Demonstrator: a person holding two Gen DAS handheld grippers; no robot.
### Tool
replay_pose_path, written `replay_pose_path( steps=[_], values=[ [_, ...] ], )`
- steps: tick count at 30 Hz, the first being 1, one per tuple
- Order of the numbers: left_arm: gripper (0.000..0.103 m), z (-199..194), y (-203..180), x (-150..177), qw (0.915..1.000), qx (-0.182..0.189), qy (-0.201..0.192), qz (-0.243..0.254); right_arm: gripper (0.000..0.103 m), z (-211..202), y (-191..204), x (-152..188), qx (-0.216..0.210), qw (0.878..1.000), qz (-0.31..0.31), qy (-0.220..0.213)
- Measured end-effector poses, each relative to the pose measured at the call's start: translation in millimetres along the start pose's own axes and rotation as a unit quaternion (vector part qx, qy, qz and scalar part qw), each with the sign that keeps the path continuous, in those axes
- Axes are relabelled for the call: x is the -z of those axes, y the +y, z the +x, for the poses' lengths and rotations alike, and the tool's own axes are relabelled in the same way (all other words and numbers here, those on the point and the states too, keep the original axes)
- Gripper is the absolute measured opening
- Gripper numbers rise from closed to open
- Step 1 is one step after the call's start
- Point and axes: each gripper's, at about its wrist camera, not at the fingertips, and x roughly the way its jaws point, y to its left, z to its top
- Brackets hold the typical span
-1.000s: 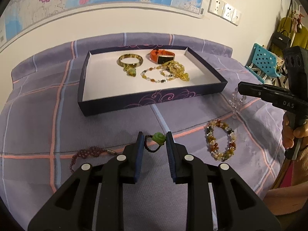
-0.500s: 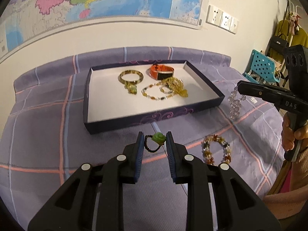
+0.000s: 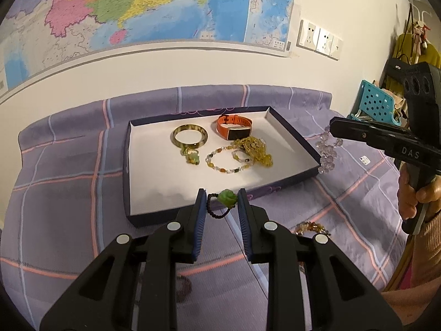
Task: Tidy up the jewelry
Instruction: 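Lift the cord ring and crystal bracelet over the box tray with both grippers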
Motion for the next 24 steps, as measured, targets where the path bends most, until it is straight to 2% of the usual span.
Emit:
replay_pose_path(
  steps=[24],
  values=[
    [0.023, 27.3, 3.5, -24.9, 0.9997, -0.021, 0.001, 0.014, 0.008, 36.8, -10.7, -17.9, -0.010, 1.000, 0.008, 0.013]
  ],
)
